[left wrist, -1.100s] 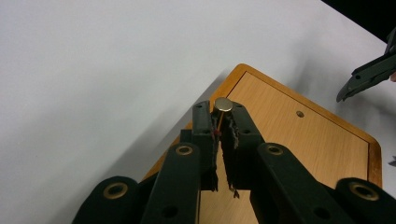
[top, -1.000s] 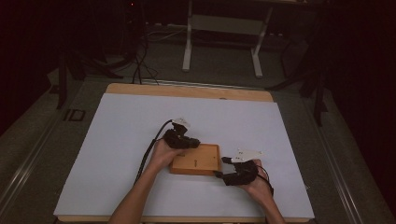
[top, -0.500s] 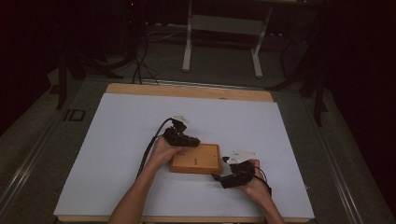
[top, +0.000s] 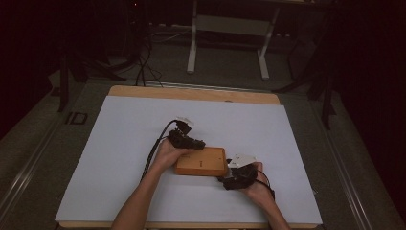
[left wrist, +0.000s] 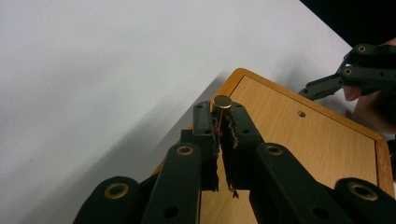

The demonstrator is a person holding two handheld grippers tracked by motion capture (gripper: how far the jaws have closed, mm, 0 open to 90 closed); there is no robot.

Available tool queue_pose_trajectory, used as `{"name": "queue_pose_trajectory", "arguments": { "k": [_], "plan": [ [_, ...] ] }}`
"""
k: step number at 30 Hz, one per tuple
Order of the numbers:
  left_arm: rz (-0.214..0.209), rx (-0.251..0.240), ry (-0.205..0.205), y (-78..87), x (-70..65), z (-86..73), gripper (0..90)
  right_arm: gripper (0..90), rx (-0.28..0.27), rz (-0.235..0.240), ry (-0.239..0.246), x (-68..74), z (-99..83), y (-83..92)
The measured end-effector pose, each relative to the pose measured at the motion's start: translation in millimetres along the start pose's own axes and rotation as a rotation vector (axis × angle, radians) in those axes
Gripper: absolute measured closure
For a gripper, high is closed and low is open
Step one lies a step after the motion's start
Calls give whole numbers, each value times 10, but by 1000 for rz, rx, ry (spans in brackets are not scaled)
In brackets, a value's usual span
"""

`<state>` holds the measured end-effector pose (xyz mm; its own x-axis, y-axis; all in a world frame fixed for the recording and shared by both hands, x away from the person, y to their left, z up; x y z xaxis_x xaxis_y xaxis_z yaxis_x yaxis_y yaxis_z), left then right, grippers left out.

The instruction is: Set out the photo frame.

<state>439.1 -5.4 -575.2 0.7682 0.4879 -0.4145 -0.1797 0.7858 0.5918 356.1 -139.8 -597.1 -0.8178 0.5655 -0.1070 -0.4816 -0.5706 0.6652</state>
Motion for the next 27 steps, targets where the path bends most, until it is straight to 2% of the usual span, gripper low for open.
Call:
{"name": "queue_pose_trajectory", "arguments": {
  "k": [5, 10, 14, 21, 27],
  "plan": [
    [1, -2, 8, -5, 12, 10, 848, 264, -8, -42, 14, -39, 24, -54],
    [15, 7, 2, -7, -6, 27, 849, 293, -38, -60, -3, -67, 73, -4],
    [20, 25, -7, 2, -36, 15, 850, 303, -68, -64, 10, -67, 116, 51],
    [-2, 70, -10, 30, -79, -36, 844, 318, -100, -58, 59, 17, 178, 117],
    [-12, 95, -9, 50, -108, -80, 832, 343, -124, -47, 60, 32, 213, 145]
  ]
}}
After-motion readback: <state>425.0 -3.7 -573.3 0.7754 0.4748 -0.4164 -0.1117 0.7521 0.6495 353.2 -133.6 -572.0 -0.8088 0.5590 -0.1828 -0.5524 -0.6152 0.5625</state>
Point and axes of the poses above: each handheld gripper's, and its own axes: y roughly backward along the jaws, z roughly out of its top, x roughly to its left, the point moved 9 cm from there along -y, roughly forward along the jaws, and after that the axes turned 1 degree about -y, right-handed, at the moved point
